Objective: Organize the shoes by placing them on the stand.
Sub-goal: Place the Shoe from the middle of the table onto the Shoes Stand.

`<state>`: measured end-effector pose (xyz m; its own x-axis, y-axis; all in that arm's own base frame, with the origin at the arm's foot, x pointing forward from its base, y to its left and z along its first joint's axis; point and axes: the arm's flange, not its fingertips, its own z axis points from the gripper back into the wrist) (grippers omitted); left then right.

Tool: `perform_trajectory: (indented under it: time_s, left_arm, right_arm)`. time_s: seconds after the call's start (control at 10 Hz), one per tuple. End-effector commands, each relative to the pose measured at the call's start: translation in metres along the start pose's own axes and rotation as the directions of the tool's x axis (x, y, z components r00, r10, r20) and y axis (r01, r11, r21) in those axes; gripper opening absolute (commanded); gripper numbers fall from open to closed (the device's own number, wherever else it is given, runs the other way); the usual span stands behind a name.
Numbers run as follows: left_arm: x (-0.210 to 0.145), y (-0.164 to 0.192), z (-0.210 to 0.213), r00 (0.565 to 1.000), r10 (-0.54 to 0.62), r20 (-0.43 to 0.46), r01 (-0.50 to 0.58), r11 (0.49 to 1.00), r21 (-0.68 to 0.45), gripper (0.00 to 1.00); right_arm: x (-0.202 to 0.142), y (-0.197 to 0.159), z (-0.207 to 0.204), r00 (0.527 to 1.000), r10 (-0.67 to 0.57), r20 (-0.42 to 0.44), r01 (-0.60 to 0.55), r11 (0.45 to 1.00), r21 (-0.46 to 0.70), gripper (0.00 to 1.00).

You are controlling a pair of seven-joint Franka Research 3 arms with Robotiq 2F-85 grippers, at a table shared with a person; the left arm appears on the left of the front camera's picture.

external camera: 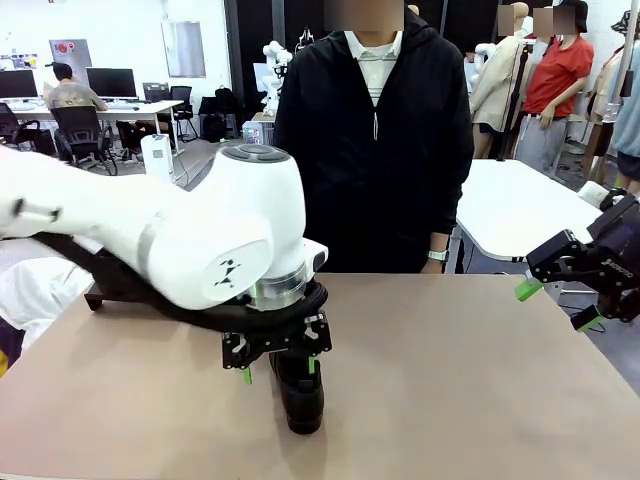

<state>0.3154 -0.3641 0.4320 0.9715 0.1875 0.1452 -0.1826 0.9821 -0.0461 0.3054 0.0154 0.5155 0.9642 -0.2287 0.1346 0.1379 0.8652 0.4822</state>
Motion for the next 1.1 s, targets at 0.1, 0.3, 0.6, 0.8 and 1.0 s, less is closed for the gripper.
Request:
perform_trajectory:
  time_s: [0.1,0.3,0.6,0.8,1.0]
  left_arm:
    - [0.029,-0.034,-0.033,0.990,0.143,0.008,-0.144,0.988,0.055,1.00]
    - [0.044,-0.032,-0.052,0.987,0.156,-0.044,-0.153,0.986,0.061,1.00]
    - [0.052,-0.021,-0.072,0.970,0.230,-0.073,-0.223,0.970,0.096,1.00]
    - [0.058,-0.011,-0.070,0.961,0.265,-0.079,-0.260,0.963,0.071,0.43]
    - [0.057,-0.008,-0.071,0.959,0.273,-0.081,-0.268,0.961,0.070,0.00]
  right_arm:
    - [0.001,-0.001,0.001,1.000,0.015,-0.003,-0.015,0.999,0.028,1.00]
    - [0.001,-0.001,0.001,1.000,0.015,-0.003,-0.015,0.999,0.028,1.00]
    - [0.001,-0.001,0.001,1.000,0.015,-0.003,-0.015,0.999,0.028,1.00]
    - [0.001,-0.001,0.001,1.000,0.015,-0.003,-0.015,0.999,0.028,1.00]
    - [0.001,-0.001,0.001,1.000,0.015,-0.003,-0.015,0.999,0.028,1.00]
